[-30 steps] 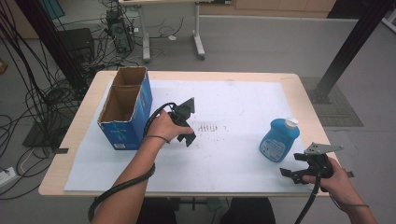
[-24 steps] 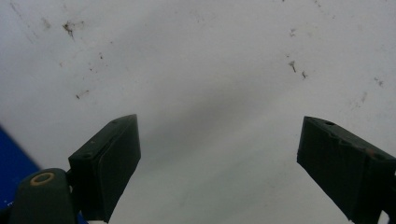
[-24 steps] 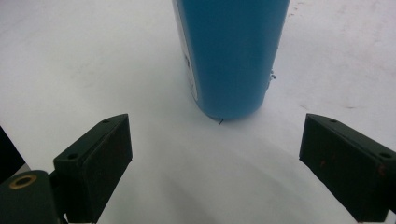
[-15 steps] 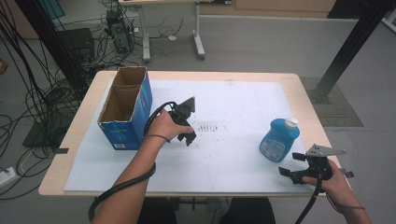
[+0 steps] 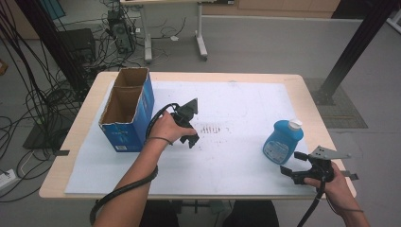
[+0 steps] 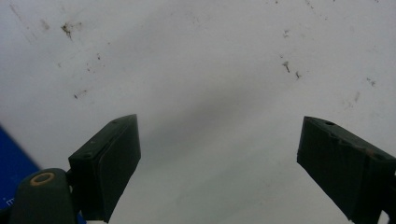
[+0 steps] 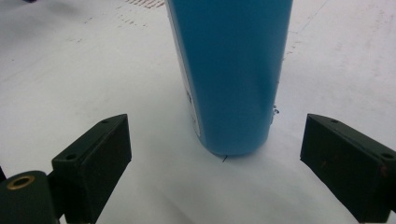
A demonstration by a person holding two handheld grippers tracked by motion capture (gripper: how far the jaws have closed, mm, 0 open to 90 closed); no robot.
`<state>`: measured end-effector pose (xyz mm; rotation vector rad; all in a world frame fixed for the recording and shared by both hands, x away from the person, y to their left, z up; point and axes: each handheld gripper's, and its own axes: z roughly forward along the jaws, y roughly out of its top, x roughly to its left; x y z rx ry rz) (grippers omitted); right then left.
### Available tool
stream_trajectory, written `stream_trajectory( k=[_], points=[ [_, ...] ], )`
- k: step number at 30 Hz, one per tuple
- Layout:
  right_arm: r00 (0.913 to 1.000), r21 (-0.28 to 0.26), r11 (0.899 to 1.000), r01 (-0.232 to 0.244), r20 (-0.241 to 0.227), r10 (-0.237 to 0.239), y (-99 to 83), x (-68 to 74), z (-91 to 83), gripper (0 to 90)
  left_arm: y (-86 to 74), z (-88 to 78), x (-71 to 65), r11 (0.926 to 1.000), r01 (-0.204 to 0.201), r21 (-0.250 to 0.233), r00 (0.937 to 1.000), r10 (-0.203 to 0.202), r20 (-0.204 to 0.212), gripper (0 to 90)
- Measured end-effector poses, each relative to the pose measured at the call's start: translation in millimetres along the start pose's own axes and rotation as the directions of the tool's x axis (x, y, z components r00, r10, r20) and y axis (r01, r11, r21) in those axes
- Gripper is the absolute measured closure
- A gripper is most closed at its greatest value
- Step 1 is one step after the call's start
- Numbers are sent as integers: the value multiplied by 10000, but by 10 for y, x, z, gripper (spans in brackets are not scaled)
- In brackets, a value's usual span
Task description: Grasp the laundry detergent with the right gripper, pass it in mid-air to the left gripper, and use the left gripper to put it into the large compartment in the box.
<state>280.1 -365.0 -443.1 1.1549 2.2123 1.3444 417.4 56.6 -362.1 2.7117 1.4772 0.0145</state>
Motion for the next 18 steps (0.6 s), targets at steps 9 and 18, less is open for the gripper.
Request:
stream_trajectory(
  k=[9, 18],
  points=[
    [9998, -384, 9991, 183, -57, -185, -10, 19, 63, 72, 1, 17, -17, 10000, -43, 51, 10000, 43, 7, 137],
    [9998, -565, 9982, 211, -43, -214, -15, 30, 97, 69, 2, 11, -10, 10000, -43, 41, 10000, 43, 13, 138]
  ],
)
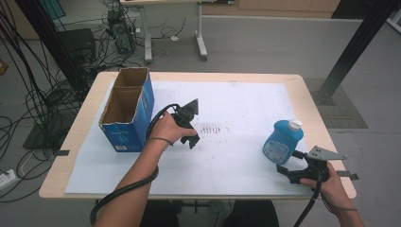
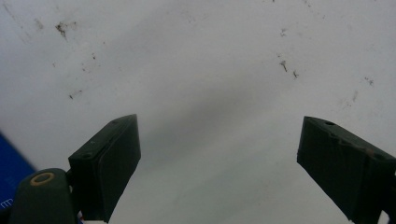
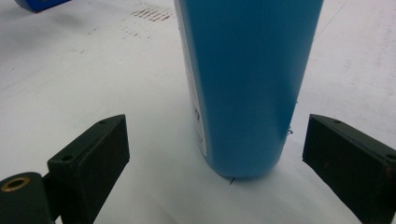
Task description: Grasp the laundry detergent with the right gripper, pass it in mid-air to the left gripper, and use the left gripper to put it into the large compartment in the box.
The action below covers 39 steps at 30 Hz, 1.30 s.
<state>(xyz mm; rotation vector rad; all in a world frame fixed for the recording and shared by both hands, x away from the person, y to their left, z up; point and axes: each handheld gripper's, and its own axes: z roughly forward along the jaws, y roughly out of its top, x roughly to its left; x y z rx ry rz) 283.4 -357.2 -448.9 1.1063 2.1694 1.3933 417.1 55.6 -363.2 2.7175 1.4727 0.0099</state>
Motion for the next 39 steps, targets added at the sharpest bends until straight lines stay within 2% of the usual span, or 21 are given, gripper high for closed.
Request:
stream_trajectory(
  k=[20, 39],
  points=[
    [9999, -528, 9985, 117, 100, -111, 162, -26, 72, 68, 25, 40, 6, 10000, 7, 37, 9997, -8, 237, 138],
    [9999, -962, 9953, 82, 88, -74, 309, -69, 172, 68, 42, 24, -2, 10000, -63, 73, 9999, 61, 154, 138]
  ],
)
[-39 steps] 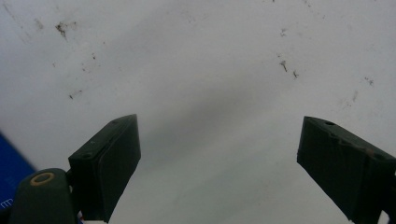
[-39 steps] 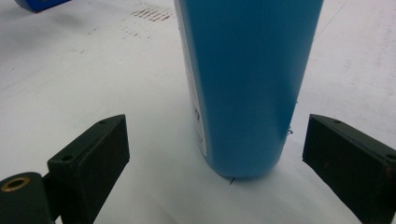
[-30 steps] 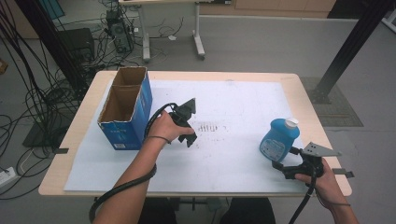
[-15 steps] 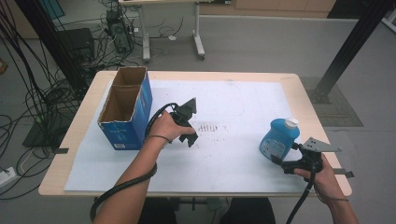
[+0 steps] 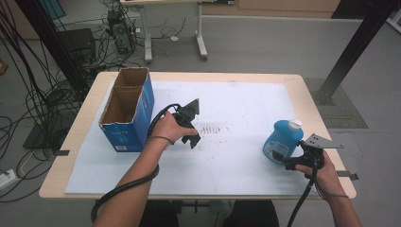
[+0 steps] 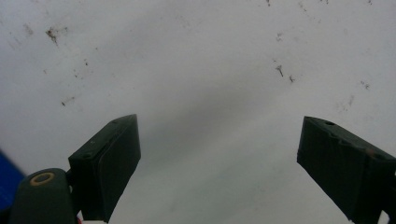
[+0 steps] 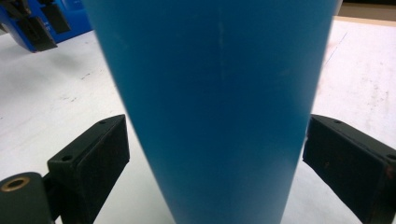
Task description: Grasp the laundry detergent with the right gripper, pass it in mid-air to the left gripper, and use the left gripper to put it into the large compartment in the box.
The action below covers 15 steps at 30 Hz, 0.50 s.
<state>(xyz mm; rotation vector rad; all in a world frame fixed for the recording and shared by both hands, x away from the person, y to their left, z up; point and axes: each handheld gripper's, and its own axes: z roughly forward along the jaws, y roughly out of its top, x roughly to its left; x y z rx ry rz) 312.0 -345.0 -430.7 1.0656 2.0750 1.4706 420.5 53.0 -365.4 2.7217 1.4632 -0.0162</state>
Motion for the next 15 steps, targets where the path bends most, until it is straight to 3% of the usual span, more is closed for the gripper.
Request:
stream_trajectory(
  k=[15],
  points=[
    [9999, -251, 9996, -115, -40, 114, 20, -14, 45, 71, -5, 18, -30, 10000, -33, 58, 10000, 33, -27, 138]
  ],
)
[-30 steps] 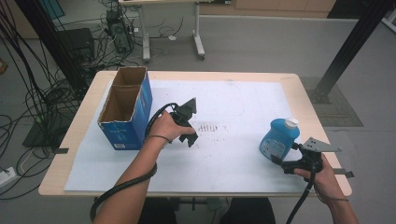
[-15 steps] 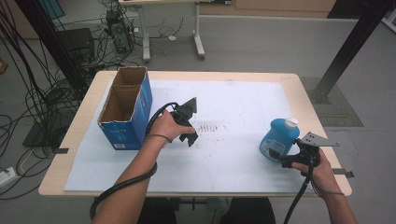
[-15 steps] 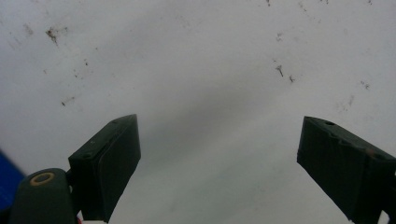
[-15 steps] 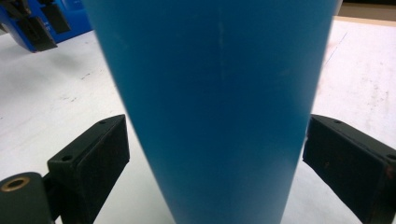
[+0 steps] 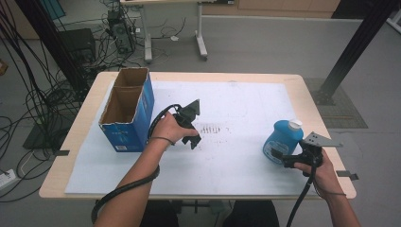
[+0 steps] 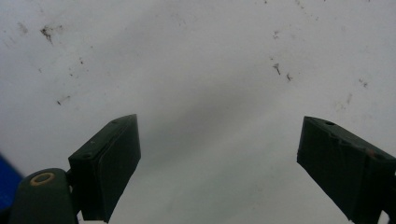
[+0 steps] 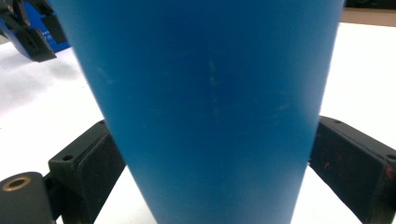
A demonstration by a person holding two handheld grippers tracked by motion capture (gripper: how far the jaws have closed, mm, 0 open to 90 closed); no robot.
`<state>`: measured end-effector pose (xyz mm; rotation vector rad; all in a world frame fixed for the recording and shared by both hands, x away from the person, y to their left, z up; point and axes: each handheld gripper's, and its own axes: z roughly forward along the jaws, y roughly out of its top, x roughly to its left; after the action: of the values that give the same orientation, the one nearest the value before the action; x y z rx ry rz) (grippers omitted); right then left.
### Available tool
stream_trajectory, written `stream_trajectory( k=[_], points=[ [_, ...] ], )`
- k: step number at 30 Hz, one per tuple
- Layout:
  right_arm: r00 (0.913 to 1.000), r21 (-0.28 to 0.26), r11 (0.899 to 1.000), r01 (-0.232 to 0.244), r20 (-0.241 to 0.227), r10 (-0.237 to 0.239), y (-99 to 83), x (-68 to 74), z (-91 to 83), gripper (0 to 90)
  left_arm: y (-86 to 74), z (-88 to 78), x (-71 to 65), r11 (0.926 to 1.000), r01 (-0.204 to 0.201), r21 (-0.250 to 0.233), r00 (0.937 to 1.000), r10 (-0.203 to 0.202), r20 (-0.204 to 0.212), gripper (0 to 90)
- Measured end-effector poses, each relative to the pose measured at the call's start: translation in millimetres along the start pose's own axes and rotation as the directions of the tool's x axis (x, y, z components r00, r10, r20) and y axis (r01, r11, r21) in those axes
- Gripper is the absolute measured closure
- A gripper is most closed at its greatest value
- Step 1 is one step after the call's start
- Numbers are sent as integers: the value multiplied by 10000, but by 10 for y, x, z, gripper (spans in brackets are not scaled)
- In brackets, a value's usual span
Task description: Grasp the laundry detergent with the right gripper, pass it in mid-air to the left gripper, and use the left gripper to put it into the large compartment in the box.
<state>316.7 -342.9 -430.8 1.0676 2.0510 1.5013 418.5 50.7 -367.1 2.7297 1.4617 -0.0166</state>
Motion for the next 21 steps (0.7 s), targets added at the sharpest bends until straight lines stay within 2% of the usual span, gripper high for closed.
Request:
stream_trajectory(
  k=[21],
  points=[
    [10000, -51, 10000, -48, -25, 48, -6, 3, 1, 71, -5, 10, -7, 10000, -16, -30, 10000, 16, -3, 137]
  ],
)
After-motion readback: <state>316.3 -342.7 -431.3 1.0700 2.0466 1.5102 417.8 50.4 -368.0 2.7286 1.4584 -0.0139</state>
